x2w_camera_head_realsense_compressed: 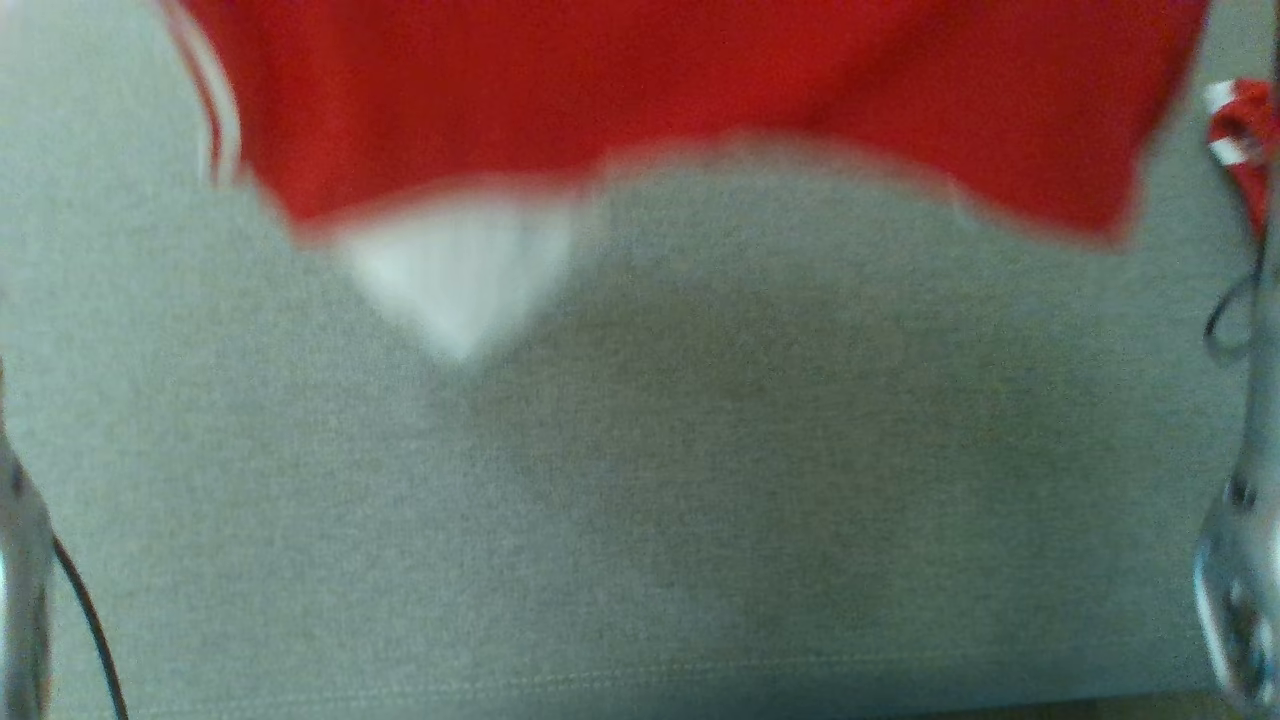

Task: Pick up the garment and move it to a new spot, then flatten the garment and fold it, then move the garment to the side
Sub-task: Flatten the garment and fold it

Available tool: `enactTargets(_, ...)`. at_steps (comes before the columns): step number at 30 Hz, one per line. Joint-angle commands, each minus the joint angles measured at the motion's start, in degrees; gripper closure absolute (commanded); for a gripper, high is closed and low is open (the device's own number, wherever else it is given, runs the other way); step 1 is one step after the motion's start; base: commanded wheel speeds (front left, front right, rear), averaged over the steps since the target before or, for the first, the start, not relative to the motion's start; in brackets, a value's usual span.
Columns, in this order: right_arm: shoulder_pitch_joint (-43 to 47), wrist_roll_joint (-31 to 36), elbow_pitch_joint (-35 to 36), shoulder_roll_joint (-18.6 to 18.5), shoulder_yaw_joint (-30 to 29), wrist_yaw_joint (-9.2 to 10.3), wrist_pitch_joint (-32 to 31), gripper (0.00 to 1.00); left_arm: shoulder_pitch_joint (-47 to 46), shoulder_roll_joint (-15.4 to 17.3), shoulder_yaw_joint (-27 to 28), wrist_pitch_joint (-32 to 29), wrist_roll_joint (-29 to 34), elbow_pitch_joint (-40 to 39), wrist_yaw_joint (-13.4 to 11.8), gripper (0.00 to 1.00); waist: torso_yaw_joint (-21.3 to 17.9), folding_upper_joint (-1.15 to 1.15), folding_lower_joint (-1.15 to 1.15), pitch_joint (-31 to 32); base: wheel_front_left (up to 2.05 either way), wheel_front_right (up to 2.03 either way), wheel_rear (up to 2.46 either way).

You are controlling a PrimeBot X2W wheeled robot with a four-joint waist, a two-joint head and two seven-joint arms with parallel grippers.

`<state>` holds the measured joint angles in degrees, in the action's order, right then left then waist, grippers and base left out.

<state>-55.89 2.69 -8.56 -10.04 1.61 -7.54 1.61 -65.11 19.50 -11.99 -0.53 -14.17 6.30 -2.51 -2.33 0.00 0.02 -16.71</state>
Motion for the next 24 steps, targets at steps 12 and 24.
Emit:
enactTargets(12,-18.03,14.36,-28.14,3.23,-6.38,0.05,7.94,1.0,-14.18,-5.52,-2.37,12.57,2.06,19.0,-0.01,1.0,5.83,0.0,-0.02,-13.3,0.0,0.0,0.0)
enactTargets(24,-8.74,12.03,-42.5,4.52,-11.72,0.05,12.97,1.0,8.33,-10.28,1.43,15.5,-3.79,9.97,2.86,1.0,6.43,0.0,-0.02,-16.18,0.0,0.0,0.0)
